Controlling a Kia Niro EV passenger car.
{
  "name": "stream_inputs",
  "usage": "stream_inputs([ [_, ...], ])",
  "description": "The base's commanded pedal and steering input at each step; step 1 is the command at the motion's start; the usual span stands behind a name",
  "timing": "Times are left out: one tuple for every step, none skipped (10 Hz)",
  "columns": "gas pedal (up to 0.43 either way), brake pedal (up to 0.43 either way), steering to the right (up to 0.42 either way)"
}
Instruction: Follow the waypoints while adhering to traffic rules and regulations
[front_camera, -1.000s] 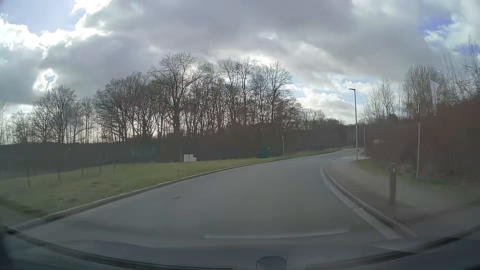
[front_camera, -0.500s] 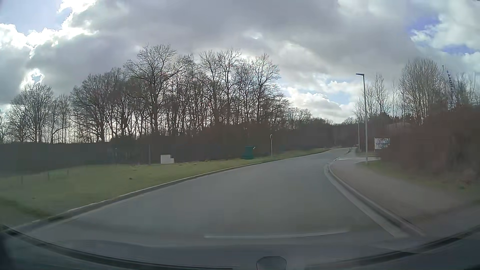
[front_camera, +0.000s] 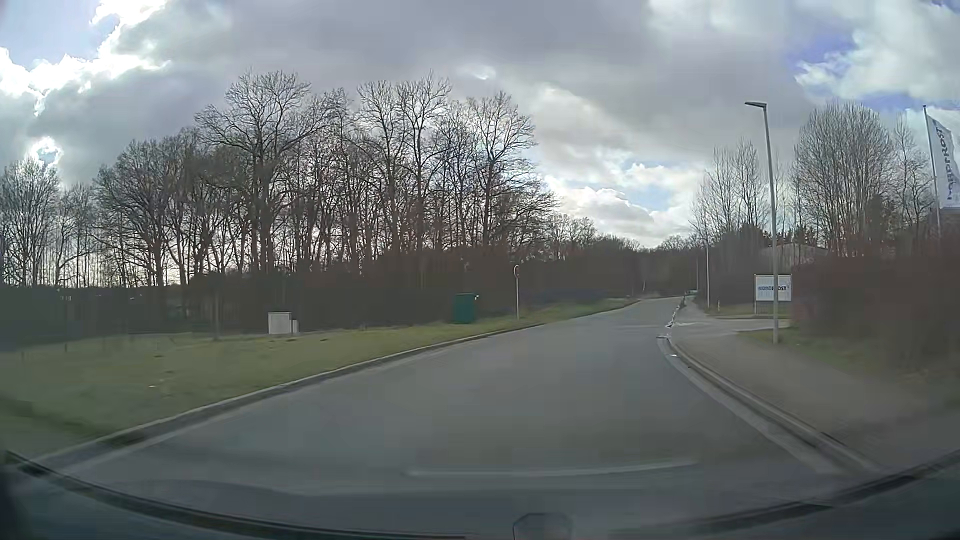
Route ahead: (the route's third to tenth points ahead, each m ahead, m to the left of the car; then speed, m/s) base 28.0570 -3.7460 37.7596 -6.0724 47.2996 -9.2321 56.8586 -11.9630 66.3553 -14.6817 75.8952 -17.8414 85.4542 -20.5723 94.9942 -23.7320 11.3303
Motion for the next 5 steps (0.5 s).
stream_inputs([
  [0.110,0.000,0.061],
  [0.110,0.000,0.061],
  [0.110,0.000,0.061],
  [0.110,0.000,0.061],
  [0.110,0.000,0.061],
])
